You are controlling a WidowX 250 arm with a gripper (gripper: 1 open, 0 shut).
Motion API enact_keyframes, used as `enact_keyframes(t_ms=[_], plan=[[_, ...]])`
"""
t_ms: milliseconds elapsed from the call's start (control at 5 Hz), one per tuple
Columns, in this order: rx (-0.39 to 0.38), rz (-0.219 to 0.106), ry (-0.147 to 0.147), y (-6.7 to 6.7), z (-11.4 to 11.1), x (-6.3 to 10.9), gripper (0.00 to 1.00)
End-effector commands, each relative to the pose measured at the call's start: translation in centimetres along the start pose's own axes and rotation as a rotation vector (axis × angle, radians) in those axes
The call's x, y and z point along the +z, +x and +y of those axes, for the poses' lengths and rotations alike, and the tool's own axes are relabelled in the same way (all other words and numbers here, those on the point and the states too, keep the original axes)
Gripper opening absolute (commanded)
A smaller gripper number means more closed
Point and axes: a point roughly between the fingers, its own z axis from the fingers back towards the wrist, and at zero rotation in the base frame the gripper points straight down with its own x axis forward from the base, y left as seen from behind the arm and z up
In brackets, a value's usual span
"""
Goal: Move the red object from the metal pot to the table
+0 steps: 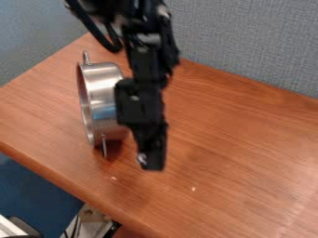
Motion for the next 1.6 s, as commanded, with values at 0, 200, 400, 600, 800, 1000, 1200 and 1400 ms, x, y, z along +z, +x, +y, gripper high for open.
enact_keyframes(t_ms=[0, 200, 400, 600, 800, 1000, 1200, 1400], plan=[[0.037, -0.006, -0.073, 2.0, -3.1, 3.0, 0.0], [0.063, -0.03, -0.116, 3.4, -5.9, 4.9, 0.0], [0.072, 0.0, -0.134, 2.8, -7.3, 6.9, 0.0], [0.138, 0.042, -0.168, 3.6, -7.8, 8.0, 1.0], [0.253, 0.102, -0.197, 4.8, -8.3, 9.2, 1.0], [0.301, 0.155, -0.216, 5.6, -8.6, 9.7, 1.0], [0.319, 0.187, -0.227, 5.8, -8.6, 10.1, 1.0], [0.353, 0.211, -0.231, 6.3, -7.8, 9.9, 1.0]])
